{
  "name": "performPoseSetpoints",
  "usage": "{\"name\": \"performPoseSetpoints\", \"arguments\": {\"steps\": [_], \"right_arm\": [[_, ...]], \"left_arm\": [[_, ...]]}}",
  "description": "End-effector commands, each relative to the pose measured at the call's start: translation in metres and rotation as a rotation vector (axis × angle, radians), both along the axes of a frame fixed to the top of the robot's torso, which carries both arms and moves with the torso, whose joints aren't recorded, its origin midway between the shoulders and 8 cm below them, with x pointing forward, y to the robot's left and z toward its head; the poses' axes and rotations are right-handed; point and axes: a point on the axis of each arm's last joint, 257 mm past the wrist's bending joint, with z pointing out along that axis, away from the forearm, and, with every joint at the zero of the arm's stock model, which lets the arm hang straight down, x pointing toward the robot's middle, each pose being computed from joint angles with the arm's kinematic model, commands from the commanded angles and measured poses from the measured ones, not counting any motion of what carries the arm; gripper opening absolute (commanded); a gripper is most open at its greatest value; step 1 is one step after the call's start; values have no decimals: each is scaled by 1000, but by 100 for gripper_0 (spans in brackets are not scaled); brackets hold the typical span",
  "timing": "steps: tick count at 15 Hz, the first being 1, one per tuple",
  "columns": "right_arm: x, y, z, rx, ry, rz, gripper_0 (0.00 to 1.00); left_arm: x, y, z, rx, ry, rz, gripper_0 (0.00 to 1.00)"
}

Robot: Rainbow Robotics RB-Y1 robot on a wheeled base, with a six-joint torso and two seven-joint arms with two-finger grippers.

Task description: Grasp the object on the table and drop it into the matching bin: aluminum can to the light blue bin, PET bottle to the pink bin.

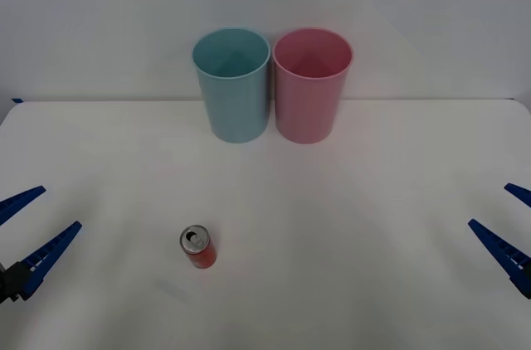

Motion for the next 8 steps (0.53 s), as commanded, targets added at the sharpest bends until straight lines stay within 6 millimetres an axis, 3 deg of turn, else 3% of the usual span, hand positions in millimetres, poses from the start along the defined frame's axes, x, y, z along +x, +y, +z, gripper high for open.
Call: {"name": "performPoseSetpoints", "arguments": {"steps": [1, 3, 8], "right_arm": [[0, 0, 0, 0, 0, 0, 100], [0, 0, 0, 0, 0, 0, 100], [0, 0, 0, 0, 0, 0, 100]], "left_arm": [[0, 0, 0, 0, 0, 0, 100], [-1, 10, -12, -35, 22, 37, 100], [-6, 17, -12, 5, 35, 27, 100]]}}
